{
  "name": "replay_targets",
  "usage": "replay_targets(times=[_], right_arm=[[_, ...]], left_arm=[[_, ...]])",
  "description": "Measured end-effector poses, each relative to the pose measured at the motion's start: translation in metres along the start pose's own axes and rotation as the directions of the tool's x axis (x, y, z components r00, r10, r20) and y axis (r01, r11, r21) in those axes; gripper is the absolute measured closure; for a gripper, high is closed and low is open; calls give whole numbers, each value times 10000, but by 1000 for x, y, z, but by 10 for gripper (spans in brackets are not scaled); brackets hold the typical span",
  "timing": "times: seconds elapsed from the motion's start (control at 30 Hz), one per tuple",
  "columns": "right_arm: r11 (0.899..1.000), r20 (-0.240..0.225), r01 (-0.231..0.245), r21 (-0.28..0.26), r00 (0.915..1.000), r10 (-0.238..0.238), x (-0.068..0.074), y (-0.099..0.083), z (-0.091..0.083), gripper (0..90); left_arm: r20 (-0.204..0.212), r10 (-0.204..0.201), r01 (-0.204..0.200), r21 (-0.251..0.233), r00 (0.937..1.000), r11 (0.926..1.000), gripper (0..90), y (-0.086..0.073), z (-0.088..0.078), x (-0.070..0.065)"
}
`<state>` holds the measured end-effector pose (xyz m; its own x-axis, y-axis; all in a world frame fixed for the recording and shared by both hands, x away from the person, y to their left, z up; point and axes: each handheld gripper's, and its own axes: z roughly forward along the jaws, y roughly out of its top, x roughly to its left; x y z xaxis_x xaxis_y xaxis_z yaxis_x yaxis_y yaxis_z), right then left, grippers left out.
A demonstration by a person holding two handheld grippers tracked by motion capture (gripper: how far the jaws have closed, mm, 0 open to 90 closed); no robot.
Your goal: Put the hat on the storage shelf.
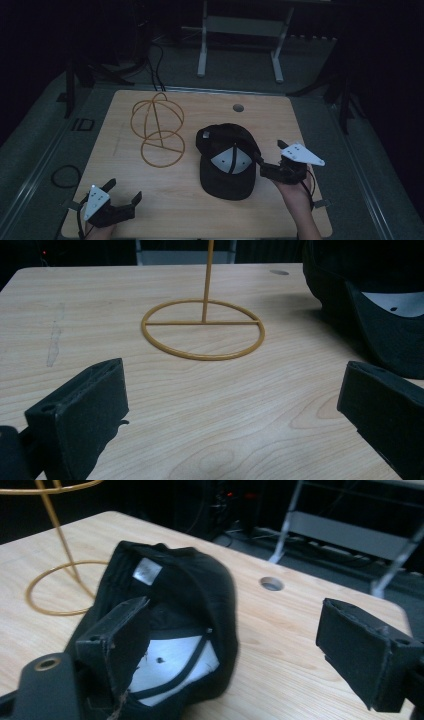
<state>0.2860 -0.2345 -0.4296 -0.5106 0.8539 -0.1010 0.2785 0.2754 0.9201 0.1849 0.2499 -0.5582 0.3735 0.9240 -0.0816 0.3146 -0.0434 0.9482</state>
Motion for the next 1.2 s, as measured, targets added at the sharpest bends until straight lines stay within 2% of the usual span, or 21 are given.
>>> replay_targets(times=[0.23, 0.27, 0.33, 0.5, 0.67, 0.73, 0.93, 1.0, 1.07, 1.13, 1.2], right_arm=[[9997, -148, 33, 244, 9999, -30, 7, 6, 28, 217], [9995, -77, 75, 315, 9999, -73, 8, 6, 33, 218], [9989, -39, 74, 472, 10000, -72, 9, 5, 42, 286], [9944, 330, 216, 1034, 9991, -251, 10, 3, 64, 370], [9869, 573, 199, 1601, 9979, -294, 12, 0, 83, 427], [9817, 691, 327, 1874, 9965, -464, 14, -2, 90, 450], [9635, 1241, 731, 2575, 9864, -1080, 21, -7, 103, 661], [9611, 1453, 726, 2666, 9827, -1145, 22, -7, 105, 790], [9646, 1507, 575, 2575, 9836, -988, 21, -7, 106, 882], [9692, 1487, 401, 2430, 9858, -781, 21, -5, 106, 886], [9732, 1434, 432, 2260, 9867, -771, 23, -3, 105, 889]], left_arm=[[48, 115, -115, 109, 9999, 9999, 3, 0, 1, -1], [15, 149, -149, 108, 9999, 9998, 2, 0, 1, -1], [21, 147, -147, 86, 9999, 9999, 2, 0, 1, -1], [-5, 128, -128, 128, 9999, 9998, 3, 0, 1, 0], [21, 129, -129, 122, 9999, 9998, 3, 0, 1, 1], [28, 99, -99, 127, 9999, 9999, 3, 0, 1, 1], [42, 81, -82, 175, 10000, 9998, 2, -1, 1, 1], [58, 34, -35, 160, 10000, 9999, 2, -1, 1, 1], [48, 59, -59, 180, 10000, 9998, 3, -1, 1, 1], [70, 38, -39, 180, 10000, 9998, 3, -1, 1, 1], [63, 18, -19, 153, 10000, 9999, 3, -1, 1, 1]])
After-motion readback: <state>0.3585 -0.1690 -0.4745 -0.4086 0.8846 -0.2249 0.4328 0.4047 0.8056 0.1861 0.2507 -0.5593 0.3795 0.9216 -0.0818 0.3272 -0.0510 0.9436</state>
